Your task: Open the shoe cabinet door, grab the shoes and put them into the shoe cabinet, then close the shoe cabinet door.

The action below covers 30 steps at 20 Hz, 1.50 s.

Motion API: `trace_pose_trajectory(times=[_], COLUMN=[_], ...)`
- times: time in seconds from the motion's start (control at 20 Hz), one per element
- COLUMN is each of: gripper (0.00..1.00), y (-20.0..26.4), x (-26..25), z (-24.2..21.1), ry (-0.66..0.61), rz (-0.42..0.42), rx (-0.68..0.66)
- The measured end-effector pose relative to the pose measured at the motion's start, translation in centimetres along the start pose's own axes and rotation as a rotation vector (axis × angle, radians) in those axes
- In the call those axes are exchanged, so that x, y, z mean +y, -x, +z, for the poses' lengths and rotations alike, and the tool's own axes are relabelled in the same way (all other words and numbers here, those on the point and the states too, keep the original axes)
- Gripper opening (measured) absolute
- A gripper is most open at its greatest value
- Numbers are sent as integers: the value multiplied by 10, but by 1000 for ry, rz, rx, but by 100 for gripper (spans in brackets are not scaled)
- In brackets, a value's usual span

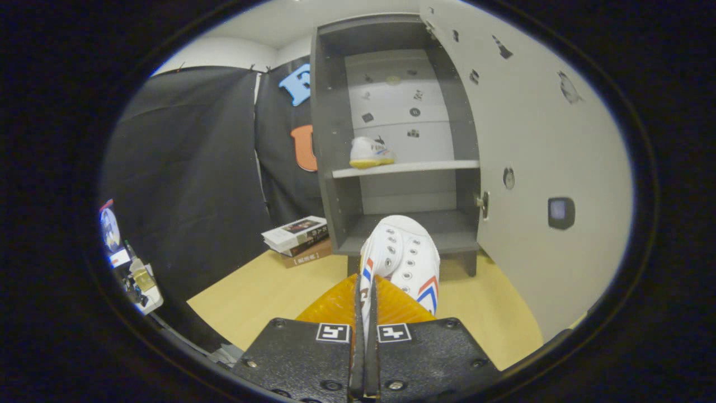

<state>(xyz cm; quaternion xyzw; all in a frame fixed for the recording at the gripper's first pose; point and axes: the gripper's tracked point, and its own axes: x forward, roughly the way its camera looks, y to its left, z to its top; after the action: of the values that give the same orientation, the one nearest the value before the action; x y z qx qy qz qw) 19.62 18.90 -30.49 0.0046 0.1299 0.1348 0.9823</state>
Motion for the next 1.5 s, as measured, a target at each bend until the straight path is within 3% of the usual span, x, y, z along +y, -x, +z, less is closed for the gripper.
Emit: trace_pose_trajectory(times=[0.35,0.8,1.15,1.5], gripper=[5,5,5,5], y=[46,55,-13,-121], x=[17,-4,-21,-60], z=[111,222,277,280], ry=[66,117,147,81], rz=[9,-82,-183,-233], rx=[-92,-183,-170,-19])
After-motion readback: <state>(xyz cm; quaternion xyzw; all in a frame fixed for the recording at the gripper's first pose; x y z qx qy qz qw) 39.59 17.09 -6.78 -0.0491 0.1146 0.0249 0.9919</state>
